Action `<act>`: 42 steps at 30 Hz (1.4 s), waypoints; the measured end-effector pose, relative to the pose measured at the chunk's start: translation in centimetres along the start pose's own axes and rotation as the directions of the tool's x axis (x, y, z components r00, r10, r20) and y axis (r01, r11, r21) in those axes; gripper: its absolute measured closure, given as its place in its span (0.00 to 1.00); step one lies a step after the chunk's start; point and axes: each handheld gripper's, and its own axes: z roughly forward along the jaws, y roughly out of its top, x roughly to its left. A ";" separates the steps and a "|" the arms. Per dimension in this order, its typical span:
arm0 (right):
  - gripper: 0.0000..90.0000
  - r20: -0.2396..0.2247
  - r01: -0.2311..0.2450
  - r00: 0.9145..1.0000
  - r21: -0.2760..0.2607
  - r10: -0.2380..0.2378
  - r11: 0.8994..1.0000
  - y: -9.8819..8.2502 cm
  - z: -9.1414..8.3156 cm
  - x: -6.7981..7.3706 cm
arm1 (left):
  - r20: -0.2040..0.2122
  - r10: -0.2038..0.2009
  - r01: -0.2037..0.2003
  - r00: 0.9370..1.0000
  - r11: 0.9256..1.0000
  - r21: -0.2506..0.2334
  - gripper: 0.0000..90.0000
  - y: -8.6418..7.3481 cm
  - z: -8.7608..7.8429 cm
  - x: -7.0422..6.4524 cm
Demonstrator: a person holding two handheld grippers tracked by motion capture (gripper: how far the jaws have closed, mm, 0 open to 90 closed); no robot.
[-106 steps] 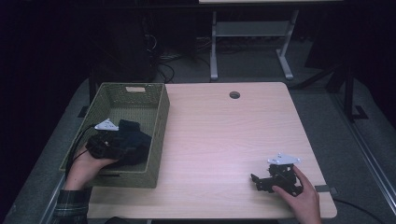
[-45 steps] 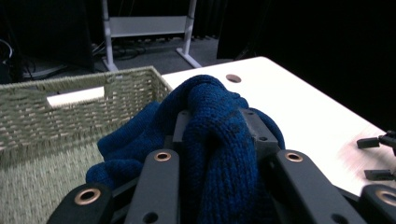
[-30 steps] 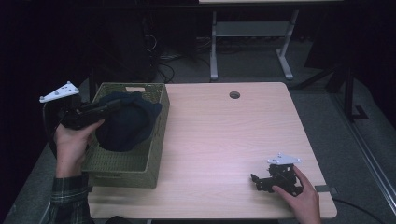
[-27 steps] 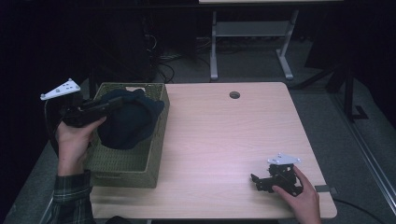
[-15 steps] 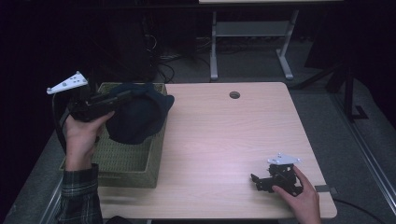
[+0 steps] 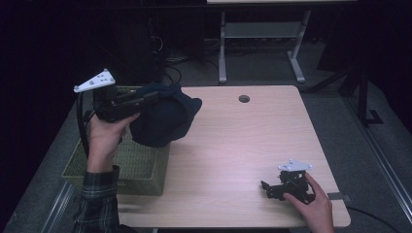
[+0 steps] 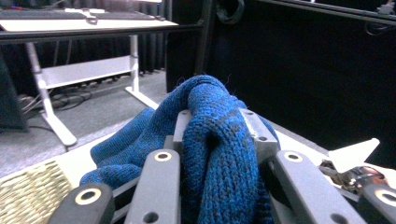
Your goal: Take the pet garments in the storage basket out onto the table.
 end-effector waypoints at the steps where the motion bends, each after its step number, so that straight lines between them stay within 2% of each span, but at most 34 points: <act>1: 0.00 0.000 0.000 1.000 0.000 0.000 1.000 0.0 0.0 0.0 | 0.009 0.000 0.000 1.000 1.000 -0.001 0.79 0.0 0.3 -0.2; 2: 0.00 0.000 0.000 1.000 0.000 0.000 1.000 0.0 0.0 0.0 | 0.024 0.002 -0.002 1.000 1.000 0.002 0.79 0.1 1.0 -0.5; 12: 0.01 -0.001 -0.003 1.000 0.000 0.003 1.000 0.0 0.0 0.0 | 0.084 0.022 -0.025 0.996 0.999 0.029 0.79 0.4 4.1 -2.0; 17: 0.01 -0.001 0.000 1.000 -0.002 0.000 1.000 0.0 0.0 0.0 | 0.120 0.033 -0.040 0.992 0.998 0.057 0.79 0.3 6.5 -3.0; 24: 0.01 -0.002 0.003 1.000 -0.002 -0.003 1.000 0.0 0.0 0.0 | 0.167 0.046 -0.059 0.985 0.995 0.076 0.80 0.1 9.0 -4.2; 30: 0.00 -0.003 0.006 1.000 0.000 -0.006 1.000 0.0 0.0 0.0 | 0.192 0.052 -0.071 0.980 0.993 0.092 0.80 -0.2 10.6 -5.0; 36: 0.01 -0.003 0.006 1.000 0.000 -0.006 1.000 0.0 0.0 0.0 | 0.200 0.056 -0.077 0.978 0.992 0.097 0.80 -0.5 12.2 -5.6; 42: 0.01 -0.003 0.007 1.000 0.000 -0.007 1.000 0.0 0.0 0.0 | 0.210 0.054 -0.080 0.976 0.990 0.119 0.80 -1.0 14.4 -6.0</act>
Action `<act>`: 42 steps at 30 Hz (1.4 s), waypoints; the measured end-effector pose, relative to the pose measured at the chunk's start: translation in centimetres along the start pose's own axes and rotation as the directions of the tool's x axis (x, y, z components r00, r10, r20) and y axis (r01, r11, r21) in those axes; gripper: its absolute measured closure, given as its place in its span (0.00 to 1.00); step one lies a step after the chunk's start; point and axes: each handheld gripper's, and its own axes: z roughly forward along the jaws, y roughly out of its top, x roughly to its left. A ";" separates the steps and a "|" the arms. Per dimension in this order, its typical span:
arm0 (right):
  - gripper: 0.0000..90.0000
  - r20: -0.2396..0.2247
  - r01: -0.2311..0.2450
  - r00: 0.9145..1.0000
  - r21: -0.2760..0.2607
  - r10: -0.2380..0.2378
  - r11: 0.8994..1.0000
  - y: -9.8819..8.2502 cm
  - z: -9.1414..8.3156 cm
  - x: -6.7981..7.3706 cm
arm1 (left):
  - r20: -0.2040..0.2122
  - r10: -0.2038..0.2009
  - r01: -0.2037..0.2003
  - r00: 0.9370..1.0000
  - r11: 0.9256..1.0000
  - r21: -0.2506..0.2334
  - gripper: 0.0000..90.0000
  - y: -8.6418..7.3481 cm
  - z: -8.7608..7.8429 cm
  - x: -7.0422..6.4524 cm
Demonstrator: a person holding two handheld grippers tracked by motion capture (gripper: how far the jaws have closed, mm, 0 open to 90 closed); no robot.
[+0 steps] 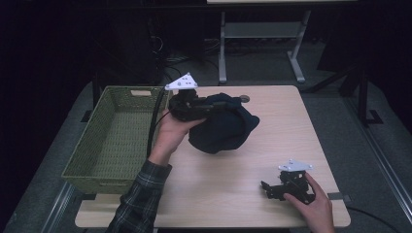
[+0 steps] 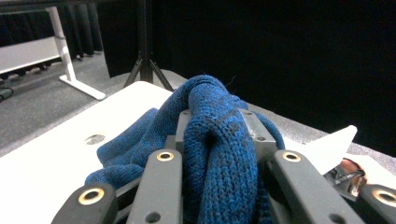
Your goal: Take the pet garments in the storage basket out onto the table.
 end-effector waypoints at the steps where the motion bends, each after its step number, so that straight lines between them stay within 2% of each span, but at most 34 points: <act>1: 0.01 0.000 0.000 1.000 0.000 0.000 1.000 0.0 0.0 0.0 | 0.002 0.003 -0.003 1.000 1.000 0.003 0.80 0.0 0.3 0.0; 10: 0.01 0.000 0.000 1.000 0.000 0.000 1.000 0.0 0.0 0.0 | -0.005 0.015 -0.015 1.000 0.999 0.040 0.80 -1.0 3.6 0.5; 19: 0.01 0.000 0.000 1.000 0.000 0.000 1.000 0.0 0.0 0.0 | -0.021 0.019 -0.018 1.000 0.998 0.055 0.80 -2.1 6.6 0.8; 25: 0.01 0.000 0.000 1.000 -0.001 0.000 1.000 0.0 0.0 0.0 | -0.012 0.010 -0.009 1.000 0.995 0.096 0.80 -3.4 8.9 0.9; 31: 0.01 0.000 0.001 1.000 -0.001 -0.001 1.000 0.0 0.0 0.0 | 0.001 -0.011 0.011 1.000 0.994 0.112 0.80 -4.6 10.6 1.0; 38: 0.00 -0.001 0.000 1.000 -0.001 0.000 1.000 0.0 0.0 0.0 | 0.009 -0.029 0.027 1.000 0.985 0.168 0.79 -5.9 12.4 0.9; 42: 0.00 -0.001 -0.002 1.000 0.002 0.002 1.000 0.0 0.0 0.0 | 0.022 -0.025 0.020 0.999 0.979 0.202 0.78 -6.6 13.4 0.6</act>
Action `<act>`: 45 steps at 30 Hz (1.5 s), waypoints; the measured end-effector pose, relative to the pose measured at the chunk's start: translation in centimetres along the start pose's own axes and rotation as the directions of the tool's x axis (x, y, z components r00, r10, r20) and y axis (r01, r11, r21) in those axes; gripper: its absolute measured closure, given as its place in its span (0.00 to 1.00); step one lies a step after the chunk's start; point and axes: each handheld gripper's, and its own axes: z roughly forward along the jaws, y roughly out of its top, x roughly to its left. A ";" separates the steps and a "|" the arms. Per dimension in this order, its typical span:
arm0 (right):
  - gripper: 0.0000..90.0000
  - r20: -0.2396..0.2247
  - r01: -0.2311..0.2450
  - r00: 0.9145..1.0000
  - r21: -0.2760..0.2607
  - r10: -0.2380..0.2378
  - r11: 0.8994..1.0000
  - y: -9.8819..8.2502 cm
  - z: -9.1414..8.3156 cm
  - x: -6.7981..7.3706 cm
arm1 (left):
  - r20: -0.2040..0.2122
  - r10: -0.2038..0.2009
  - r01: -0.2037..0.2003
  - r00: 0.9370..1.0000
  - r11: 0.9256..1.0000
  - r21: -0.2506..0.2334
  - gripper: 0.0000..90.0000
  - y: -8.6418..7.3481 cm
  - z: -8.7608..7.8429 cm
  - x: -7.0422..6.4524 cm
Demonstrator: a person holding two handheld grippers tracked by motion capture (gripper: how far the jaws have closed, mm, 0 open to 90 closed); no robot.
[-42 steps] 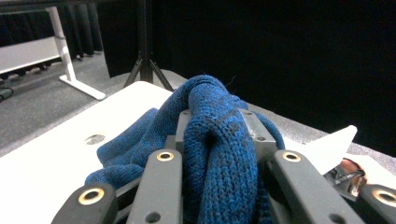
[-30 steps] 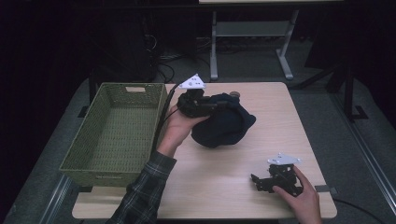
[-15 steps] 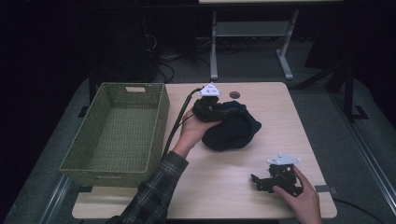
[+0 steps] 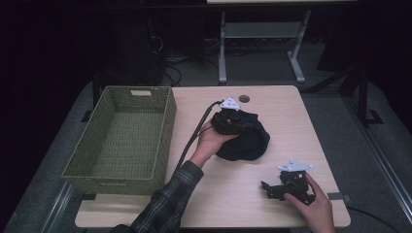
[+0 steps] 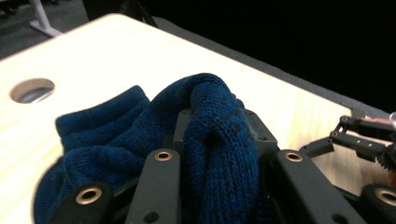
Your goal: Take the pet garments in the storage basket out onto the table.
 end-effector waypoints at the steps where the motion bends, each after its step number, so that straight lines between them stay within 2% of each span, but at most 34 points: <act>1: 0.01 0.000 0.001 1.000 0.000 -0.001 1.000 0.0 0.0 0.0 | 0.001 0.002 -0.002 1.000 1.000 0.008 0.78 -0.1 0.2 0.0; 10: 0.01 -0.001 0.001 1.000 -0.001 -0.001 1.000 0.0 0.0 0.0 | 0.024 -0.025 0.024 0.999 0.998 0.052 0.76 -1.3 2.0 -0.2; 13: 0.01 -0.001 0.001 1.000 -0.001 -0.001 1.000 0.0 0.0 0.0 | 0.010 -0.031 0.030 0.999 0.998 0.057 0.65 -1.3 2.2 -0.3; 18: 0.00 -0.001 0.001 1.000 -0.001 -0.001 1.000 0.0 0.0 0.0 | -0.002 -0.018 0.018 1.000 0.998 0.056 0.43 -1.1 1.8 -0.3; 23: 0.01 -0.001 0.002 1.000 -0.001 -0.002 1.000 0.0 0.0 0.0 | 0.005 -0.013 0.012 1.000 0.999 0.048 0.30 -0.9 1.3 -0.4; 27: 0.01 -0.001 0.001 1.000 0.000 -0.001 1.000 0.0 0.0 0.0 | 0.002 -0.005 0.005 1.000 0.999 0.046 0.22 -0.8 0.7 -0.6; 32: 0.00 -0.002 0.000 1.000 -0.001 0.000 1.000 0.0 0.0 0.0 | -0.015 0.022 -0.021 1.000 0.998 0.058 0.16 -0.9 -0.5 -0.9; 36: 0.01 -0.001 0.000 1.000 0.000 0.000 1.000 0.0 0.0 0.0 | -0.027 0.042 -0.041 0.999 0.998 0.043 0.16 -1.1 -1.8 -1.1; 41: 0.01 0.000 0.002 1.000 0.000 -0.002 1.000 0.0 0.0 0.0 | -0.033 0.036 -0.035 0.999 0.999 0.029 0.16 -1.5 -3.2 -1.4; 45: 0.01 0.000 0.004 1.000 -0.001 -0.004 1.000 0.0 0.0 0.0 | -0.038 0.055 -0.053 0.998 0.998 0.041 0.16 -2.1 -4.4 -1.7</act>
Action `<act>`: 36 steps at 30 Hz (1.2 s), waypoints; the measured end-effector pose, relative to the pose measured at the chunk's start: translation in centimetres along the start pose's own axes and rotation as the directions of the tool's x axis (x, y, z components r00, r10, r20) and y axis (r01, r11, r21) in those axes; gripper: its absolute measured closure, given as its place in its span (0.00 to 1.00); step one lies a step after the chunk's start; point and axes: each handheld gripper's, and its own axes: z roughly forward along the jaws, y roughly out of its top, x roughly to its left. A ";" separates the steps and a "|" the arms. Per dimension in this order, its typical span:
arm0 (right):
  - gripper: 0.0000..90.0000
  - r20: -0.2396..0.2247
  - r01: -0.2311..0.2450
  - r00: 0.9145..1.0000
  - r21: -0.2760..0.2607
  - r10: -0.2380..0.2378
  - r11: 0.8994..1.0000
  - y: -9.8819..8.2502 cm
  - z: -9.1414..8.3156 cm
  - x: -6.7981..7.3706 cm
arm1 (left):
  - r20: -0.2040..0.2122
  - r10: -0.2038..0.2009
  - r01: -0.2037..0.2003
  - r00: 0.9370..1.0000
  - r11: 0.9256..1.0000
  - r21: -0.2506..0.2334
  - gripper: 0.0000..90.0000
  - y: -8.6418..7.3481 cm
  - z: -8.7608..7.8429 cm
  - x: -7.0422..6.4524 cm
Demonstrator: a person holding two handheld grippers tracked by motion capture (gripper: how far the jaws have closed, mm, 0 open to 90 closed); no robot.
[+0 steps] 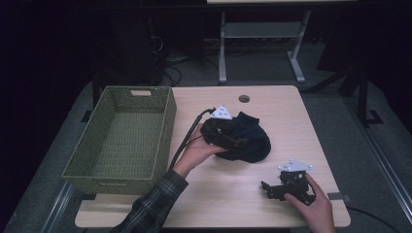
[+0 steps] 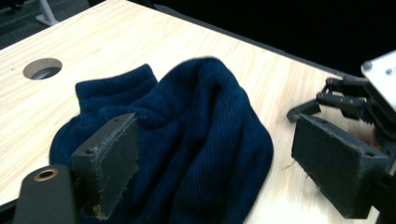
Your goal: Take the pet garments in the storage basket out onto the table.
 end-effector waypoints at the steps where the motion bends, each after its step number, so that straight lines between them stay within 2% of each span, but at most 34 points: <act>1: 0.01 0.000 0.000 1.000 0.000 0.000 1.000 0.0 0.0 0.0 | -0.003 -0.001 0.001 1.000 1.000 0.000 0.16 -0.2 -0.2 -0.1; 10: 0.01 0.000 -0.001 1.000 0.000 0.001 1.000 0.0 0.0 0.0 | -0.058 0.010 -0.008 0.998 1.000 0.028 0.16 -2.0 -2.4 -1.0; 17: 0.01 0.000 0.000 1.000 0.001 0.000 1.000 0.0 0.0 0.0 | -0.074 -0.002 0.005 0.997 1.000 0.031 0.16 -3.6 -3.7 -1.5; 29: 0.01 -0.002 0.000 1.000 0.001 0.000 1.000 0.0 0.0 0.0 | -0.102 -0.034 0.041 0.994 0.997 0.065 0.16 -7.1 -4.4 -2.1; 36: 0.01 -0.002 0.000 1.000 0.000 0.000 1.000 0.0 0.0 0.0 | -0.119 -0.031 0.043 0.992 0.994 0.096 0.16 -8.9 -4.6 -2.1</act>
